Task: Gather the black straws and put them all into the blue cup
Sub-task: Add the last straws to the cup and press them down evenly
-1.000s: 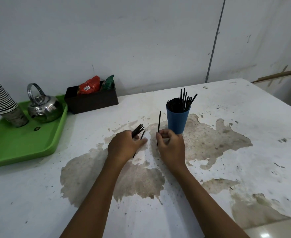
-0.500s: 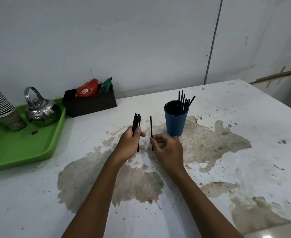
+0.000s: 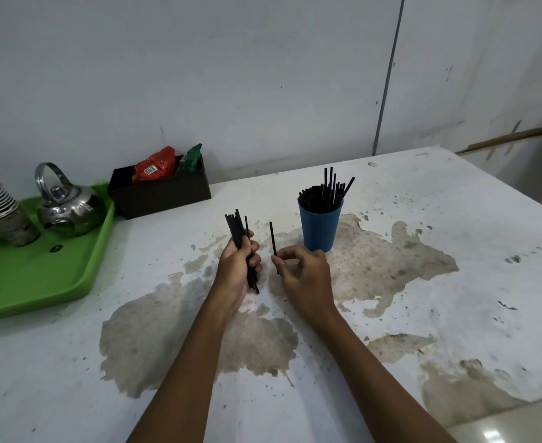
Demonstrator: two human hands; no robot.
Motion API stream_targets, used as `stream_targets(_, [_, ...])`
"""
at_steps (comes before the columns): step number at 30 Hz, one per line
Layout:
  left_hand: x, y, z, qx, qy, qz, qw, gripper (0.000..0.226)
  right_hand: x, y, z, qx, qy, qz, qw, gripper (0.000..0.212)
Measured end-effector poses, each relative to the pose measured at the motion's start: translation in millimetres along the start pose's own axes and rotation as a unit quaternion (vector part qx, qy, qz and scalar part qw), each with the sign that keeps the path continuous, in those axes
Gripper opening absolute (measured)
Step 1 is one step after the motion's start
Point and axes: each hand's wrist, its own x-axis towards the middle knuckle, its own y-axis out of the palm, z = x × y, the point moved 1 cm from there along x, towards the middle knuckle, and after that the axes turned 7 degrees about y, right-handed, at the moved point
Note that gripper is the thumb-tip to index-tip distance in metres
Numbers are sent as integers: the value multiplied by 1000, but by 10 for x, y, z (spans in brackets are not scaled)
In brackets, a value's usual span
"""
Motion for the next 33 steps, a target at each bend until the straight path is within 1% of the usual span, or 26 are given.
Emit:
stream_targets(3, [-13, 19, 1, 1, -3, -11, 1000, 19, -72, -116, 100, 24, -38, -31, 999, 10])
stream_targets(6, [-11, 79, -21, 11, 1, -19, 1000, 20, -89, -337, 312, 48, -76, -64, 994, 21])
stream_targets(8, [11, 153, -95, -8, 12, -10, 1000, 21, -10, -555, 482, 69, -89, -86, 990, 26])
stream_targets(10, [44, 252, -208, -32, 31, 6, 999, 22, 129, -812, 634, 106, -76, -100, 986, 22])
stream_targets(12, [62, 371, -353, -48, 53, 24, 997, 23, 293, -1056, 736, 135, -64, -116, 982, 12])
stream_targets(16, [117, 649, -632, -35, 110, 43, 992, 29, 664, -1382, 801, 119, -44, -147, 981, 8])
stream_targets(18, [155, 777, -745, -24, 133, 48, 990, 28, 833, -1463, 788, 110, -21, -120, 986, 7])
stream_targets(20, [196, 889, -842, -25, 149, 55, 987, 19, 955, -1499, 757, 101, -5, -68, 993, 6])
stream_targets(22, [241, 1005, -928, -45, 159, 62, 984, 12, 1024, -1509, 726, 77, -6, -28, 997, 6])
stream_targets(23, [266, 1064, -967, -55, 164, 64, 983, 13, 1046, -1507, 715, 58, -11, -17, 998, 9])
stream_targets(26, [338, 1237, -1051, -78, 170, 76, 979, 18, 1086, -1488, 688, 21, -22, 3, 1000, 16])
stream_targets(30, [408, 1404, -1035, -78, 175, 82, 978, 19, 1102, -1472, 663, 0, -33, 4, 999, 5])
stream_targets(33, [414, 1492, -972, -63, 183, 78, 978, 20, 1099, -1450, 632, -34, -58, -7, 998, 9])
